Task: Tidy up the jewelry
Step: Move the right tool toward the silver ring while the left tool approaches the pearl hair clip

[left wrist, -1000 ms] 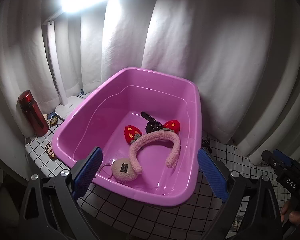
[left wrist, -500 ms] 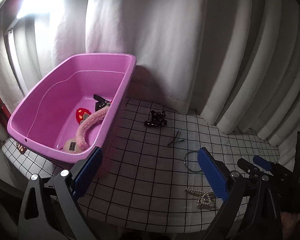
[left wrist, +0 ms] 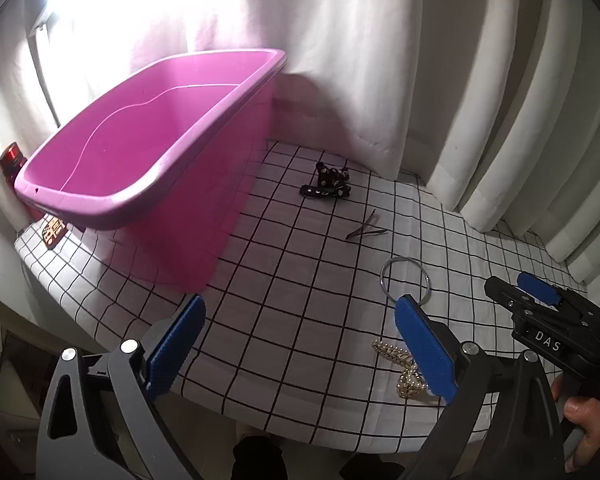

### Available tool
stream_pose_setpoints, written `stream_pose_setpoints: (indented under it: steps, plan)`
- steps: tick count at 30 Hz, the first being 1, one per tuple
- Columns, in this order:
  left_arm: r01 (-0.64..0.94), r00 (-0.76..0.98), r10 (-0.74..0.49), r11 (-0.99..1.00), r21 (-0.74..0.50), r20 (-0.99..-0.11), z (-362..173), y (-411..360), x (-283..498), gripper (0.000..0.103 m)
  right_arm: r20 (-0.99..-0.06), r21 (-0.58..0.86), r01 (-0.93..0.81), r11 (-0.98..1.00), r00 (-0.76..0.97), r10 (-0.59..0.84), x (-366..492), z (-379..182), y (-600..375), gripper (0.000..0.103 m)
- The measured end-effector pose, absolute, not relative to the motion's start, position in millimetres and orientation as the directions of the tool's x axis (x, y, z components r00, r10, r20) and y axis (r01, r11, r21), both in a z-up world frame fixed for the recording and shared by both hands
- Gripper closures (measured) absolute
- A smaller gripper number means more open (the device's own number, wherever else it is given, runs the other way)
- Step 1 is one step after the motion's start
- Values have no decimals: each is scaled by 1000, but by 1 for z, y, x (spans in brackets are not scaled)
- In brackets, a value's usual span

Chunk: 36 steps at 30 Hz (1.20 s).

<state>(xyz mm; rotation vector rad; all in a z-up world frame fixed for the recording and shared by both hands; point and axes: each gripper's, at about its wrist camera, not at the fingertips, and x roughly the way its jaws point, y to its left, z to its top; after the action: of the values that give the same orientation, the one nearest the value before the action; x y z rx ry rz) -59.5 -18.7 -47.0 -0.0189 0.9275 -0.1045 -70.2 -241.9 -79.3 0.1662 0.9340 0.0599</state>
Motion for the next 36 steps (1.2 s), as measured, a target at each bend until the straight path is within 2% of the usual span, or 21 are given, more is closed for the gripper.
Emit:
stream_pose_setpoints:
  steps: [6, 13, 19, 36]
  plan:
    - [-172, 599, 42, 982, -77, -800, -72, -40, -94, 9, -800, 177, -239, 955, 529, 281, -52, -100, -259, 39]
    - [-374, 532, 123, 922, -103, -838, -102, -69, -133, 9, -830, 133, -467, 874, 431, 356, -39, -125, -261, 39]
    - [-401, 519, 163, 913, -71, -839, -122, -96, -138, 9, -833, 131, -558, 819, 386, 396, -24, -144, -254, 39]
    - [-442, 515, 161, 891, -100, -842, -161, -129, -112, 9, -828, 129, -689, 714, 322, 460, 7, -174, -228, 39]
